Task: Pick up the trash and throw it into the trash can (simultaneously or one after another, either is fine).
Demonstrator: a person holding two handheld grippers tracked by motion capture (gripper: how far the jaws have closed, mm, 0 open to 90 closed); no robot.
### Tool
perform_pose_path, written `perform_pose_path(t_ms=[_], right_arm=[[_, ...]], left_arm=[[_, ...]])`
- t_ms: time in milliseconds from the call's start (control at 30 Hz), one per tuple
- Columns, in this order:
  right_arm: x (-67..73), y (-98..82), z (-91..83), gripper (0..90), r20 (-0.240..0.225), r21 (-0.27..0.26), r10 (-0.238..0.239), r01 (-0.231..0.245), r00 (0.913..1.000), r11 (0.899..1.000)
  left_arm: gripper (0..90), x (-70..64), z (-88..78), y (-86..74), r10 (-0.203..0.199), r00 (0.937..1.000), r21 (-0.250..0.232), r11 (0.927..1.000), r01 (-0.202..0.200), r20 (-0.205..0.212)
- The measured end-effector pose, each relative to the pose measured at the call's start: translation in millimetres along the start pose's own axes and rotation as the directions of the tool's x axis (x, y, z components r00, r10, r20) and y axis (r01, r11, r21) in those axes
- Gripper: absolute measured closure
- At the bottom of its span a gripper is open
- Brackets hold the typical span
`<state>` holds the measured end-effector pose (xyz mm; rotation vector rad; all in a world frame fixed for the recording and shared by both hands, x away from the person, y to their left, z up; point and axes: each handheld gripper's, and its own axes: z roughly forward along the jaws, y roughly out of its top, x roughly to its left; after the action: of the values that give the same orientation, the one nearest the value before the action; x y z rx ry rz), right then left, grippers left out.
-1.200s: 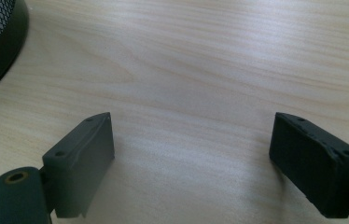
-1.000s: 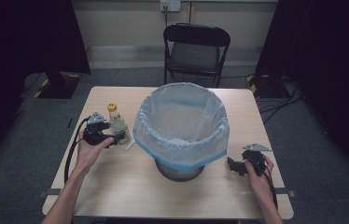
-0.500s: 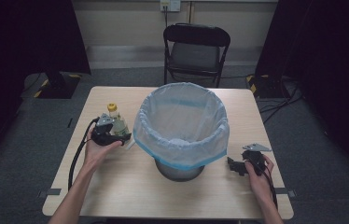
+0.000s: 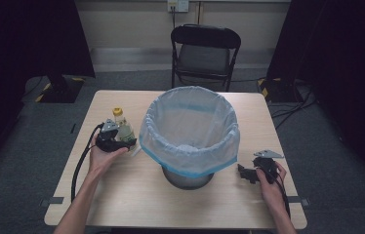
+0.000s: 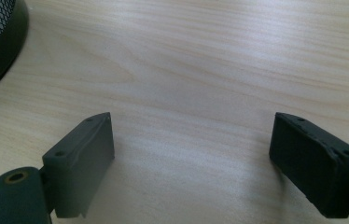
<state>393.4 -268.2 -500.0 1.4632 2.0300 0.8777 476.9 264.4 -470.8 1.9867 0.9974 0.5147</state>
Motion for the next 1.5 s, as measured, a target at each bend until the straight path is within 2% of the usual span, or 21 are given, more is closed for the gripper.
perform_pose_path(t_ms=[67,167,233,367,500,600,700,1000,1067,1167,1233,1267,1367,1433,1500], right_arm=[[0.0,0.0,0.0,13.1,0.000,0.000,0.000,0.000,1.0000,1.000],[0.0,0.0,0.0,13.1,0.000,0.000,0.000,0.000,1.0000,1.000],[0.0,0.0,0.0,13.1,0.000,0.000,0.000,0.000,1.0000,1.000],[0.1,0.0,-0.1,13.2,0.001,0.000,0.000,0.000,1.0000,1.000],[0.0,0.0,0.0,13.2,0.001,0.000,-0.001,0.001,1.0000,1.000],[0.0,0.0,0.0,13.2,0.000,0.000,0.000,0.000,1.0000,1.000],[0.0,0.0,0.0,13.2,0.000,0.000,0.000,0.000,1.0000,1.000],[0.0,0.0,0.0,13.1,0.000,0.000,0.000,0.000,1.0000,1.000],[0.0,0.0,0.0,13.2,0.000,0.000,0.000,0.000,1.0000,1.000],[0.0,0.0,0.0,13.1,0.000,0.000,0.000,0.000,1.0000,1.000],[0.0,0.0,0.0,13.2,0.000,0.000,0.000,0.000,1.0000,1.000],[0.0,0.0,0.0,13.2,0.000,0.000,0.000,0.000,1.0000,1.000],[0.0,0.0,0.0,13.2,0.000,0.000,0.000,0.000,1.0000,1.000],[0.0,0.0,0.0,13.2,0.000,0.000,0.000,0.000,1.0000,1.000],[0.0,0.0,0.0,13.2,0.000,0.000,0.000,0.000,1.0000,1.000]], left_arm=[[21.0,2.2,2.5,-1.9,-0.032,0.9992,0.005,0.9995,0.032,0.023],[24.7,-0.1,2.3,-1.1,-0.003,0.9997,0.011,0.9999,0.002,0.026],[27.4,-2.4,3.0,-0.1,0.006,0.9999,0.019,0.9998,-0.006,0.013],[28.2,-2.4,2.8,0.0,-0.017,0.9998,0.017,0.9997,0.016,0.005],[28.3,-5.3,3.0,0.4,0.007,0.9999,0.020,0.9998,-0.007,-0.011],[28.3,-4.7,3.3,0.4,-0.001,1.0000,0.019,0.9998,0.001,-0.006],[28.3,-2.1,3.8,-0.8,-0.024,0.9997,0.006,0.9997,0.024,0.001],[28.4,-2.0,1.0,1.1,-0.048,0.9988,-0.018,0.9987,0.048,0.012],[28.4,-2.2,-1.4,2.4,-0.065,0.9976,-0.028,0.9974,0.066,0.026],[28.4,-3.1,-8.5,6.4,-0.066,0.9974,-0.052,0.9964,0.068,0.029],[28.4,-1.6,-14.8,9.1,-0.099,0.9939,-0.092,0.9904,0.103,0.047],[28.4,-1.6,-14.8,9.1,-0.099,0.9939,-0.092,0.9904,0.103,0.047],[28.4,0.2,-20.8,10.8,-0.130,0.9897,-0.127,0.9823,0.137,0.059],[28.4,0.1,-22.2,11.8,-0.132,0.9900,-0.133,0.9816,0.137,0.050],[28.4,-0.4,-25.2,14.1,-0.142,0.9874,-0.152,0.9768,0.151,0.069]])
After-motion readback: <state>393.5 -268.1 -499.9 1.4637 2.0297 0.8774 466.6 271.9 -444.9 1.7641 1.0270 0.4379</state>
